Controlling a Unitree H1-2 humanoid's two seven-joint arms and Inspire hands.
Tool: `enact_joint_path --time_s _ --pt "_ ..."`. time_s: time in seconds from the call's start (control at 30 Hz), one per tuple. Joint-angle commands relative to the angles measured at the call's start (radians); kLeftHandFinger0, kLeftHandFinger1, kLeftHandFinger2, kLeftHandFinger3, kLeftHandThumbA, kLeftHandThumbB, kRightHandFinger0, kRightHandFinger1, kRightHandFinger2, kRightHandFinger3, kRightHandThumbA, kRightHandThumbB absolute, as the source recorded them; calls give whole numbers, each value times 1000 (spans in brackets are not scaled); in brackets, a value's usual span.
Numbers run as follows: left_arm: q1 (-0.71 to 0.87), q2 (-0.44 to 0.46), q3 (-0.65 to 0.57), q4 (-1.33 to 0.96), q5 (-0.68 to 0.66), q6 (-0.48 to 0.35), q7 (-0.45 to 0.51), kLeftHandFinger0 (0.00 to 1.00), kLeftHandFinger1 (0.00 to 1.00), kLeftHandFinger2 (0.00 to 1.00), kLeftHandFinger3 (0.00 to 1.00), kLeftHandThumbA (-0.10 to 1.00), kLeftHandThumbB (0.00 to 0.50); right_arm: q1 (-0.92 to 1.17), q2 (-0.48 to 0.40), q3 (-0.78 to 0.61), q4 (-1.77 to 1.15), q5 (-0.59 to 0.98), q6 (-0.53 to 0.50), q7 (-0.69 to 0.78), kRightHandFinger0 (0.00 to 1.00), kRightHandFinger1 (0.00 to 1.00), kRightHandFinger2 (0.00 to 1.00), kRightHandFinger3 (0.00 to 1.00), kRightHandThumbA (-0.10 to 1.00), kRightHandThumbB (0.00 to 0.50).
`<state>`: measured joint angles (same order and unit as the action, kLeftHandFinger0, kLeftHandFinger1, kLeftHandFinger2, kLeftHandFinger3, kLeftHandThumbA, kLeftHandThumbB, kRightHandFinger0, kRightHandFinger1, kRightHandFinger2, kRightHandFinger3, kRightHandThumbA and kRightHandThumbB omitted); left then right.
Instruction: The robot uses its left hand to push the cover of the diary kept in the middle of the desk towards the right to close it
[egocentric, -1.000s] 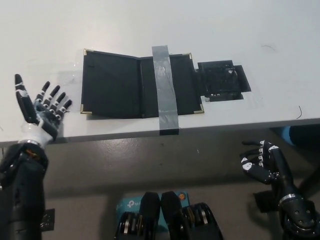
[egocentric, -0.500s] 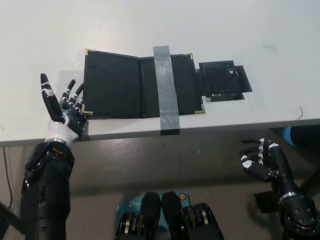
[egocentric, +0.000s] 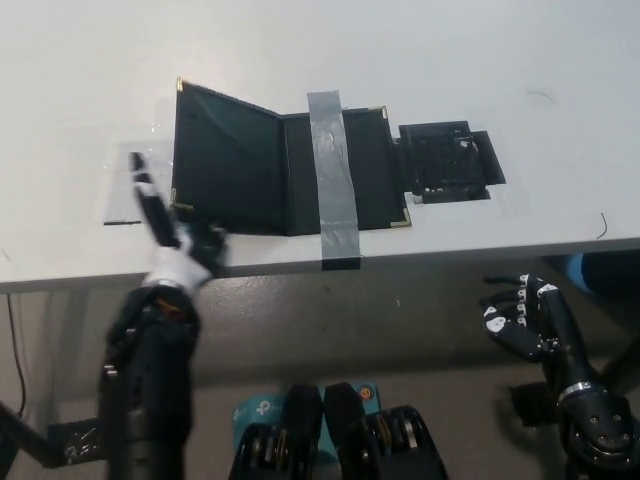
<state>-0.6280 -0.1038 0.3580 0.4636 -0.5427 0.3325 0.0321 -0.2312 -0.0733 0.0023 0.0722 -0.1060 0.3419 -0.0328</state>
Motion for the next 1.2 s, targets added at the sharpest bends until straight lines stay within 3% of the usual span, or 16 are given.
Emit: enact_joint_path --time_s 0.0,0.1,0.2,0.3,0.33,0.4,0.43,0.5,0.57,0.6,0.63,0.73,0.8,0.87,1.0,1.17 --pt "-70 -80 -35 -42 -35 33 -4 1000 1000 1000 1000 1000 403 -35 -14 -3 -31 5 3 14 326 369 462 618 422 38" --pt "-103 -112 -62 -64 -31 43 -10 1000 1000 1000 1000 1000 410 -36 -6 -4 -35 8 9 12 282 333 430 606 415 50" --pt "-114 -94 -192 -93 84 27 -38 1000 1000 1000 1000 1000 402 -42 -6 6 -33 3 10 16 292 340 432 596 414 41" --pt "-132 -13 -432 -100 345 45 -16 1000 1000 1000 1000 1000 387 -44 -13 15 -31 -7 11 19 296 360 460 619 420 38" --pt "-146 19 -512 -90 411 64 -23 1000 1000 1000 1000 1000 423 -45 -12 16 -36 -10 23 15 274 345 449 612 424 47" --pt "-150 52 -585 -88 473 54 -23 1000 1000 1000 1000 1000 447 -44 -14 17 -37 -8 23 17 269 345 454 620 422 36" --pt "-164 86 -675 -62 587 0 -10 1000 1000 1000 1000 1000 409 -43 -15 19 -39 -10 23 17 268 344 456 620 419 34" --pt "-174 117 -757 -49 681 -22 9 1000 1000 1000 1000 1000 400 -40 -16 21 -42 -10 26 19 267 344 456 619 415 33" --pt "-226 208 -978 -25 949 -38 9 1000 1000 1000 1000 1000 369 -36 -16 21 -44 -5 25 23 263 346 456 638 397 20" --pt "-252 241 -1069 -19 1054 -20 -4 1000 1000 1000 1000 1000 422 -35 -19 23 -39 -5 12 25 272 352 459 649 386 13" --pt "-263 254 -1105 -18 1090 -12 -8 1000 1000 1000 1000 1000 440 -34 -20 24 -37 -5 6 26 275 354 461 654 379 13" --pt "-306 287 -1249 -22 1251 37 -37 1000 1000 1000 1000 1000 452 -31 -24 26 -33 -5 -5 29 277 355 459 644 374 20" --pt "-316 291 -1285 -13 1291 38 -28 1000 1000 1000 1000 1000 444 -32 -25 29 -32 -5 -5 32 274 351 453 641 376 23" --pt "-330 281 -1323 7 1326 37 -15 1000 1000 1000 1000 1000 398 -33 -24 29 -38 -4 1 34 269 340 434 616 378 25" --pt "-348 257 -1346 19 1326 21 14 1000 1000 1000 1000 1000 378 -36 -24 31 -40 -8 8 32 249 326 424 611 374 27" --pt "-395 211 -1406 27 1352 22 8 1000 1000 1000 1000 1000 411 -37 -39 53 -58 -31 36 41 265 331 427 625 378 9"
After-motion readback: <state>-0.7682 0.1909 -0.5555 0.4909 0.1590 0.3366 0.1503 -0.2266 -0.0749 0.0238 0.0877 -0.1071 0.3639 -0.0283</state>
